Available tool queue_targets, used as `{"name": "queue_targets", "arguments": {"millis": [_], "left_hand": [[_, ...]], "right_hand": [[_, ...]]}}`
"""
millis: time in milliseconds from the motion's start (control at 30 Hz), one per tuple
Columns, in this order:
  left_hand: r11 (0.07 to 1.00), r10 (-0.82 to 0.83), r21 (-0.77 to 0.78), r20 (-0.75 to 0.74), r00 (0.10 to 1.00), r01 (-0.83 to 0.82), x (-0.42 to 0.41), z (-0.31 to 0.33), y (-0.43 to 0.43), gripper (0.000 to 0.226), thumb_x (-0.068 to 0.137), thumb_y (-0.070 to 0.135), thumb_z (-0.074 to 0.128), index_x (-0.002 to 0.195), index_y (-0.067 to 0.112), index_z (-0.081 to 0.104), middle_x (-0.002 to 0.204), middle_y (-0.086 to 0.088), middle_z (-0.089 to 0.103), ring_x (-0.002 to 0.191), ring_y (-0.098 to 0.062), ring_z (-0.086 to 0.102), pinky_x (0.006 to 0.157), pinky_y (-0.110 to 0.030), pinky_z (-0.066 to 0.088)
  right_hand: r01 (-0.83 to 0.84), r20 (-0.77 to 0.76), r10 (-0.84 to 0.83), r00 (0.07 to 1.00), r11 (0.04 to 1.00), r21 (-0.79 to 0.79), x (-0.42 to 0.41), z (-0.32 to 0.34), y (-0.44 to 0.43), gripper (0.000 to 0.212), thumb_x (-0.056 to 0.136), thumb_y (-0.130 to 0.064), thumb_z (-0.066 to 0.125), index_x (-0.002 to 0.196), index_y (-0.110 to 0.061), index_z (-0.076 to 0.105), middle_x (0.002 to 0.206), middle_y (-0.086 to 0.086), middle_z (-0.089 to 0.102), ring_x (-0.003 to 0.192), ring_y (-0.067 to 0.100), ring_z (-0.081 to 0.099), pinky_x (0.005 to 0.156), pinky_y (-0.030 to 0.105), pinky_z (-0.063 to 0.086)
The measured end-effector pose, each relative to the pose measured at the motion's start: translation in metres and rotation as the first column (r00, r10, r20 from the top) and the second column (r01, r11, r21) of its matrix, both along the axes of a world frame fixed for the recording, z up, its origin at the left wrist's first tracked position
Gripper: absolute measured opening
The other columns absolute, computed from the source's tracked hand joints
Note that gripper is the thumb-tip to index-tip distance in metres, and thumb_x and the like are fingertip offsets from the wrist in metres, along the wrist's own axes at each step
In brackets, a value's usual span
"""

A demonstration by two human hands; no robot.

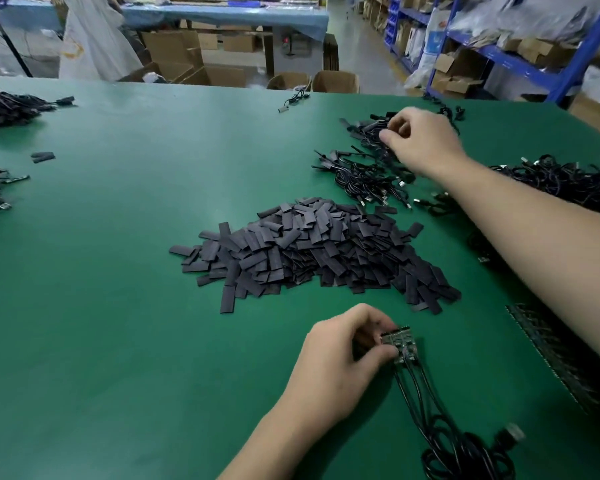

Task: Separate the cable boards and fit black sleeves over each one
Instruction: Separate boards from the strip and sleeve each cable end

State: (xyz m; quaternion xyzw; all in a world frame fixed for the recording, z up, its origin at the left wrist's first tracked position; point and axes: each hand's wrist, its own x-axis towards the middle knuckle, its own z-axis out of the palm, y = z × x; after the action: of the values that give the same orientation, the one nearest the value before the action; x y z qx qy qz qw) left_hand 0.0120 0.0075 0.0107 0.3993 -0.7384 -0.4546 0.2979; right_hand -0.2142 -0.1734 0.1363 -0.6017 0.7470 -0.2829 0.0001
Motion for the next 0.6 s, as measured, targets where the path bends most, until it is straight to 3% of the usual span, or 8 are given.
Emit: {"name": "queue_targets", "arguments": {"millis": [100,200,300,433,533,600], "left_hand": [[0.979,0.041,0.206,-0.214,0.976,0.005,0.003,0.001,-0.004,0.020,0.086,0.012,0.081,0.098,0.025,0.073,0.079,0.011,0.062,0.076,-0.008,0.061,0.078,-0.023,0.052],[0.948,0.069,0.317,-0.320,0.945,0.038,0.004,0.003,-0.008,0.019,0.086,0.009,0.081,0.099,0.021,0.075,0.081,0.004,0.065,0.077,-0.014,0.061,0.078,-0.025,0.052],[0.925,0.121,0.378,-0.387,0.914,0.038,0.005,0.006,-0.010,0.013,0.085,0.008,0.081,0.092,0.018,0.076,0.081,-0.001,0.074,0.076,-0.014,0.065,0.076,-0.021,0.053],[0.919,0.180,0.394,-0.432,0.884,0.005,0.006,0.007,-0.009,0.010,0.083,0.008,0.081,0.091,0.010,0.076,0.082,-0.006,0.077,0.073,-0.010,0.068,0.071,-0.015,0.053],[0.923,0.175,0.384,-0.420,0.890,-0.001,0.007,0.009,-0.008,0.018,0.078,0.020,0.081,0.090,0.008,0.075,0.080,-0.005,0.075,0.071,-0.009,0.067,0.068,-0.016,0.051],[0.930,0.137,0.366,-0.400,0.906,0.021,0.007,0.010,-0.006,0.020,0.077,0.023,0.080,0.088,0.008,0.075,0.082,-0.009,0.076,0.073,-0.011,0.066,0.070,-0.019,0.052]], "right_hand": [[-0.054,0.052,0.057,0.997,0.997,-0.053,0.012,-0.002,0.012,0.031,0.103,-0.039,0.058,0.119,-0.014,0.068,0.117,0.008,0.069,0.101,0.024,0.065,0.088,0.035,0.053],[-0.181,0.133,0.181,0.974,0.983,-0.008,0.029,-0.027,0.076,0.025,0.105,-0.039,0.053,0.112,-0.021,0.069,0.100,-0.005,0.071,0.075,0.009,0.063,0.062,0.016,0.047],[-0.291,0.375,0.256,0.891,0.956,0.039,0.038,-0.059,0.155,0.029,0.097,-0.050,0.051,0.100,-0.031,0.072,0.088,-0.013,0.074,0.080,0.006,0.069,0.068,0.025,0.052],[-0.383,0.605,0.267,0.750,0.922,0.067,0.042,-0.089,0.222,0.032,0.088,-0.064,0.056,0.092,-0.036,0.072,0.074,-0.018,0.071,0.067,-0.006,0.064,0.063,0.010,0.047],[-0.406,0.741,0.239,0.627,0.913,0.049,0.046,-0.110,0.234,0.020,0.088,-0.050,0.071,0.088,-0.030,0.072,0.081,0.003,0.076,0.075,0.015,0.072,0.075,0.031,0.056],[-0.369,0.780,0.240,0.578,0.929,-0.013,0.049,-0.117,0.235,0.017,0.090,-0.044,0.074,0.088,-0.026,0.073,0.082,0.004,0.076,0.076,0.015,0.072,0.077,0.030,0.057]]}}
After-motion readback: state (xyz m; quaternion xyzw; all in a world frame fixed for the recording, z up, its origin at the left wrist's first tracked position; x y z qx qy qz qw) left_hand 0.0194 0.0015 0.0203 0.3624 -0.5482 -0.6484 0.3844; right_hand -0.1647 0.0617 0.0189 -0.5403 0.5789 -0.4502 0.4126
